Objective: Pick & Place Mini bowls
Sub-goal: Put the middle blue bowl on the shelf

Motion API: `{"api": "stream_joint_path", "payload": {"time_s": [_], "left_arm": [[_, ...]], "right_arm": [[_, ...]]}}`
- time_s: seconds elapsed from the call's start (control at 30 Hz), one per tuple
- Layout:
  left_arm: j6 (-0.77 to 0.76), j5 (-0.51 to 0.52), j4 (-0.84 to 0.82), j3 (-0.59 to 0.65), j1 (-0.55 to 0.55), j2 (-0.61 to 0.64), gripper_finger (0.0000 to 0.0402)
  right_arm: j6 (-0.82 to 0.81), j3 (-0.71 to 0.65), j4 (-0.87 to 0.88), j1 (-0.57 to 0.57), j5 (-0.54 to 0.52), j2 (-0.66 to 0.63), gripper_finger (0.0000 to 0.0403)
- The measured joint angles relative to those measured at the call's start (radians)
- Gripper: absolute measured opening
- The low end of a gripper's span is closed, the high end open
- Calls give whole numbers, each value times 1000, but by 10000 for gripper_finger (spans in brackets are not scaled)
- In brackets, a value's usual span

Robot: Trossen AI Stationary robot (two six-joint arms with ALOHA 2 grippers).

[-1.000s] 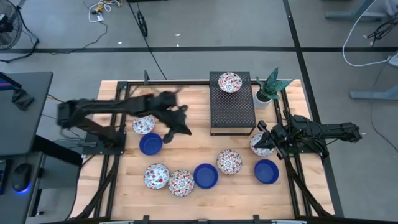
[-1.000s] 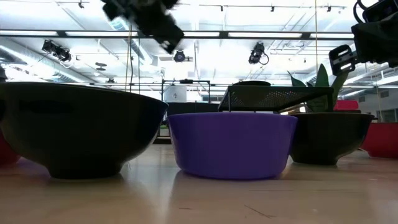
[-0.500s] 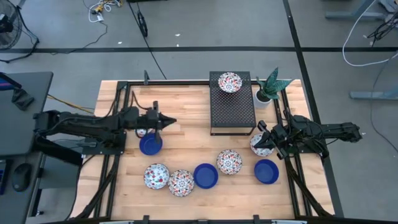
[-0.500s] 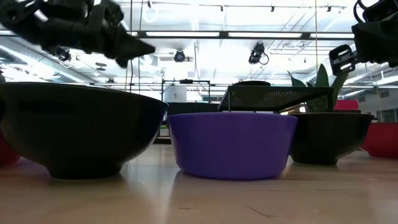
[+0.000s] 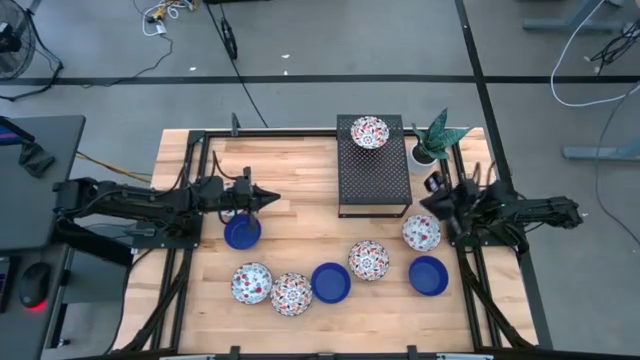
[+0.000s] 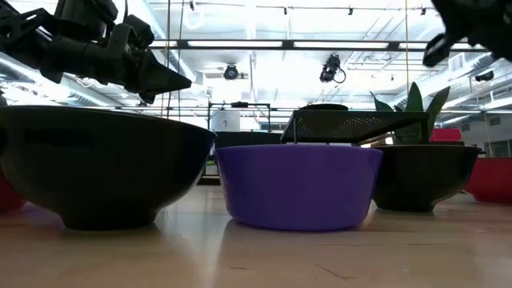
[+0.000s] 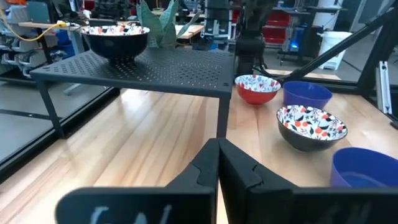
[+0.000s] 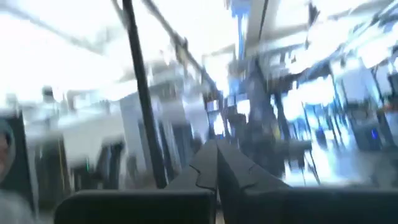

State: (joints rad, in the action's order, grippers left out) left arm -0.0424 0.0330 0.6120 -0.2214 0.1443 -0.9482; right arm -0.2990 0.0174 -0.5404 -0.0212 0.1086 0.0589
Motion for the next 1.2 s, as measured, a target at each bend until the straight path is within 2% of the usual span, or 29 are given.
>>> {"api": "stream_joint_path", "payload": {"time_s": [0.13,0.3,0.43,0.53,0.67,0.8,1.0,1.1,1.2], "left_arm": [[1,0,-1,0,-14,0,10],[1,0,-1,0,-19,0,10],[2,0,-2,0,-20,0,9],[1,0,0,0,-20,0,10],[1,0,0,0,-20,0,9],[-13,0,-4,0,-20,0,9],[-74,-3,-23,0,-45,-1,10],[-83,-2,-22,0,-76,-1,9],[-85,24,-19,0,-99,-1,9]], "right_arm": [[-52,0,-127,-38,-9,142,5],[-42,4,-306,-140,-148,445,5],[-38,98,-313,-224,-234,682,5],[15,224,-202,-278,-282,842,5],[95,436,12,-335,-284,1029,6],[100,640,284,-376,-269,1181,17],[30,888,627,-432,-226,1399,63],[1,979,701,-462,-220,1503,95],[7,1038,727,-486,-168,1583,122]]}}
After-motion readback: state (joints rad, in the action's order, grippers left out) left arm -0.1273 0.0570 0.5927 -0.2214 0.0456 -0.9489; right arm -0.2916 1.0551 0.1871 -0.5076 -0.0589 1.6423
